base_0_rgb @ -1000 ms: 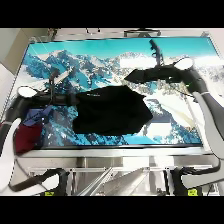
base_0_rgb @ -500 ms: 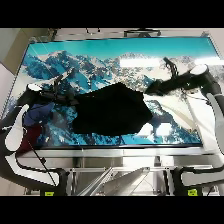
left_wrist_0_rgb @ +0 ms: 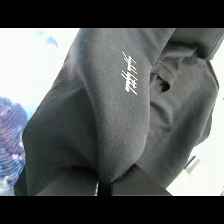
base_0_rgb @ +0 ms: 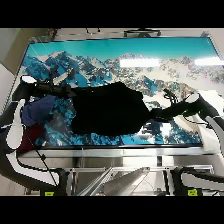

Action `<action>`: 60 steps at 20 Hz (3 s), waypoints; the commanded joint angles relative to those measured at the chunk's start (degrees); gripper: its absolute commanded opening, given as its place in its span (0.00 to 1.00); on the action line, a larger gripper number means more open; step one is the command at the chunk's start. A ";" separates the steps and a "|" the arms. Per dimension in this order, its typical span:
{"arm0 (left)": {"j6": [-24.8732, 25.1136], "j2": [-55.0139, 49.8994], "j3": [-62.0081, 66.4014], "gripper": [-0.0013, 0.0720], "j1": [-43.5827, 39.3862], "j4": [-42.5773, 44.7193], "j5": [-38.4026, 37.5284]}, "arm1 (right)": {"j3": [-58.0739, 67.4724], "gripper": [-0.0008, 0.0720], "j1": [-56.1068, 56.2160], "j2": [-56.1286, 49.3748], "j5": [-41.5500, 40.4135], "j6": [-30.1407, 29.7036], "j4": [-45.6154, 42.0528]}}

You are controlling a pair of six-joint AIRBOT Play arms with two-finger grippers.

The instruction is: Fold the shirts.

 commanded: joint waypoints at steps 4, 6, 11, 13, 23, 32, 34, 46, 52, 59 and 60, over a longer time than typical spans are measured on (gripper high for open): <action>-0.24 -0.04 0.57 0.05 0.07 -0.09 0.13 | -2.49 0.95 3.93 -3.98 -7.80 -3.91 9.07; -0.22 -0.04 0.57 0.05 0.09 -0.07 0.24 | -2.25 0.54 4.26 -5.09 -8.39 -8.33 13.35; -0.22 -0.04 0.57 0.05 0.11 0.42 0.17 | 4.07 0.04 3.67 -5.18 -9.38 -12.94 16.35; -0.22 -0.04 0.55 0.05 0.79 0.55 -1.57 | 11.89 0.04 2.34 -6.21 -10.78 -10.49 12.00; -1.68 4.87 -20.11 0.05 -3.67 -1.42 -9.75 | 60.30 0.04 -0.02 -31.69 4.96 6.23 -3.65; -1.68 4.96 -26.73 0.05 -5.51 -1.73 -9.18 | 60.33 0.51 -2.34 -30.10 18.23 6.56 -4.44; -1.68 4.96 -23.32 0.05 -4.90 -1.73 -10.10 | 60.00 0.51 -3.98 -29.51 26.32 7.02 -4.44; 0.02 4.94 -5.57 0.05 1.09 -13.05 -12.90 | 6.21 0.45 5.53 -0.52 0.46 9.77 2.36; 0.07 4.94 -5.55 0.05 1.01 -13.11 -12.07 | -2.54 0.45 22.08 -4.59 -22.01 11.89 18.84; 1.60 4.94 -5.55 0.05 1.01 -13.09 -11.89 | -2.19 0.46 27.80 -9.81 -30.75 11.50 28.35; 1.68 4.94 -5.55 0.05 1.01 -13.11 -11.89 | -2.19 0.46 27.80 -10.32 -30.93 11.47 29.18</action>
